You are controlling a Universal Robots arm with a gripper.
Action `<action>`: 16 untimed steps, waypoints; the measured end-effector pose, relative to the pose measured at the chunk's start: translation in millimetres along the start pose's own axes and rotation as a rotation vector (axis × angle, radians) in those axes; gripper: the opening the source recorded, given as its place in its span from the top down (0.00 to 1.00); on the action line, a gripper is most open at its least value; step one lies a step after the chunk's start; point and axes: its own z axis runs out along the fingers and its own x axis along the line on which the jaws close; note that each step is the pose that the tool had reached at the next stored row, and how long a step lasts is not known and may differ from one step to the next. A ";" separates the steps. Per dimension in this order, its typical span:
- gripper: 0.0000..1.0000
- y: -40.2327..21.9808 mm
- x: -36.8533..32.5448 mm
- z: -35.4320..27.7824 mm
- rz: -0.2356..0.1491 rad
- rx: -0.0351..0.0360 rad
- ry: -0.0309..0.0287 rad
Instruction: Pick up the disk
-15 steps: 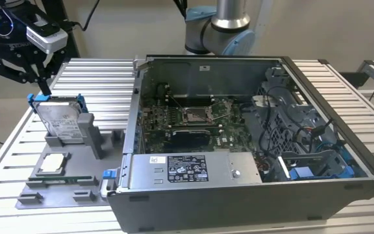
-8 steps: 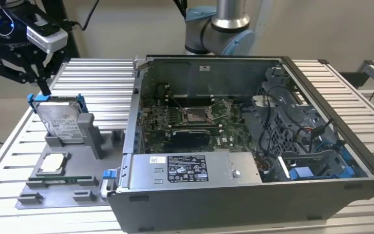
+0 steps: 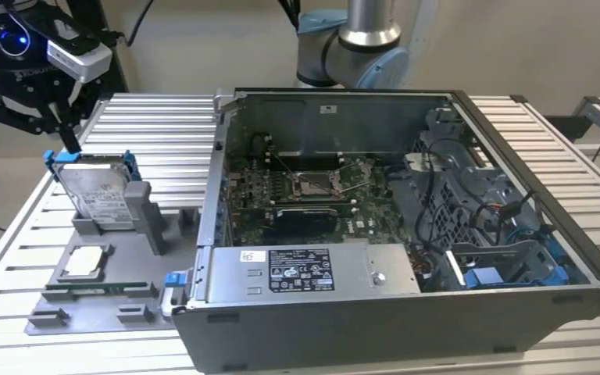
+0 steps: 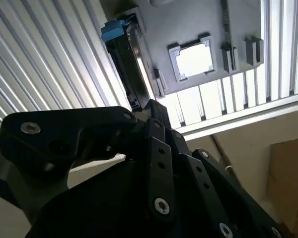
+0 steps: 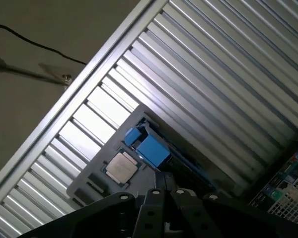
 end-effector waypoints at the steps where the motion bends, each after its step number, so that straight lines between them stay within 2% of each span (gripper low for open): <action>1: 1.00 0.0 0.0 0.1 -0.018 0.0002 0.0004; 16: 1.00 0.1 0.0 0.1 -0.292 0.0042 0.0085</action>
